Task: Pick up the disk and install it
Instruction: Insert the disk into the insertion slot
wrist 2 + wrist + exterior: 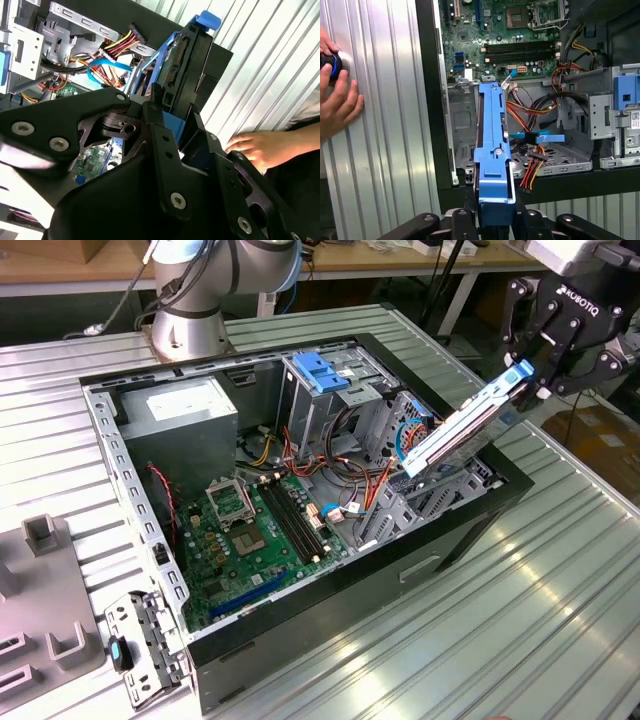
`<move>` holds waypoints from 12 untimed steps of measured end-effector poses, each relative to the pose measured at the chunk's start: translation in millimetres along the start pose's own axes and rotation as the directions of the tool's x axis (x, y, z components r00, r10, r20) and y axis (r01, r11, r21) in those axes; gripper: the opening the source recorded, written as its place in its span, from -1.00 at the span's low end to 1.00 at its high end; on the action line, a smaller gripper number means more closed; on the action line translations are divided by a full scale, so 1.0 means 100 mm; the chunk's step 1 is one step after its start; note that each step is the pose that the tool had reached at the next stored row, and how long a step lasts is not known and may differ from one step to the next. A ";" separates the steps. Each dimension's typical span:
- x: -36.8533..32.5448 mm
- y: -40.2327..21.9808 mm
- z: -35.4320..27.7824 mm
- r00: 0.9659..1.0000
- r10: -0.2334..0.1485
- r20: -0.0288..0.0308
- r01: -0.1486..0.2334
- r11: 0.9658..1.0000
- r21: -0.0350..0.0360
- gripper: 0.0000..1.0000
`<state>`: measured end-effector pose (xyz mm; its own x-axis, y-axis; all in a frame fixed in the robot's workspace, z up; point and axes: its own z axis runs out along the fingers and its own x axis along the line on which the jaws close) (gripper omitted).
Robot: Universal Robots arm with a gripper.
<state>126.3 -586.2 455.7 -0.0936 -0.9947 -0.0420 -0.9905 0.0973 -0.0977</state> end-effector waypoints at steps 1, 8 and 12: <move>0.006 0.056 -0.005 1.000 -0.001 0.002 0.001 1.000 0.018 -0.26; 0.022 0.236 -0.026 1.000 -0.004 0.010 0.003 0.995 0.097 -0.26; 0.029 0.295 -0.031 1.000 -0.004 0.010 0.003 0.995 0.103 -0.26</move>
<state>96.5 -586.3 455.8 -0.0884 -0.9947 -0.0517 -0.9750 0.0970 -0.1998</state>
